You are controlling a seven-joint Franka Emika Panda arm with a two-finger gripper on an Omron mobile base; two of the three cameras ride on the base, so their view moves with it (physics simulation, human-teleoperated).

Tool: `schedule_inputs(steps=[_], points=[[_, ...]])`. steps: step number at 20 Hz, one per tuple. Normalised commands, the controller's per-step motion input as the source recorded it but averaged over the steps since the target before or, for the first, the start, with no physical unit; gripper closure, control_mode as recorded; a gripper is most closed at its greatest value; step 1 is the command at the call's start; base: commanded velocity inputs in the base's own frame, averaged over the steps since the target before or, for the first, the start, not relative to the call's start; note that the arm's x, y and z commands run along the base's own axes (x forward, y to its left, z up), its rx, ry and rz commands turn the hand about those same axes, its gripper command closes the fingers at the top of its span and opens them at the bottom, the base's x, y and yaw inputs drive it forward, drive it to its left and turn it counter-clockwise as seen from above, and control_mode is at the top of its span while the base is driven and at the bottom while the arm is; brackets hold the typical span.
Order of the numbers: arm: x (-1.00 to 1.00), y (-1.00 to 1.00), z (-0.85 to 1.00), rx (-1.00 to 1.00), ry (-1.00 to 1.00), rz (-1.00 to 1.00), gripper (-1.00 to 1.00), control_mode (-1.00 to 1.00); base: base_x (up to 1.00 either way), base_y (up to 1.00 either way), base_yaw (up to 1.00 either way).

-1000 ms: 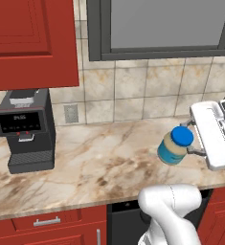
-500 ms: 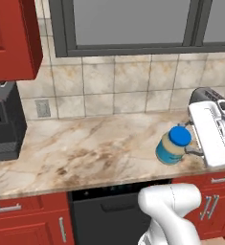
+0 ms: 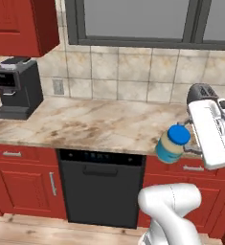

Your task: Place the mustard and mayonnaise from the counter to the top shelf of the fridge. If the existing items in the fridge are on the top shelf, move them to other shelves.

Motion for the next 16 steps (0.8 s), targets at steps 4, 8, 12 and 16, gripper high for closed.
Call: schedule_inputs(steps=[4, 8, 12, 16], points=[[0.00, 0.00, 0.00, 0.00, 0.00, 0.00, 1.00, 1.00, -0.68, -0.47, 0.86], [0.00, 0.00, 0.00, 0.00, 0.00, 0.00, 1.00, 1.00, -0.93, -0.51, 0.84], [0.00, 0.00, 0.00, 0.00, 0.00, 0.00, 1.00, 1.00, -0.71, -0.38, 0.90], [0.00, 0.00, 0.00, 0.00, 0.00, 0.00, 1.00, 1.00, -0.70, -0.47, 0.84]])
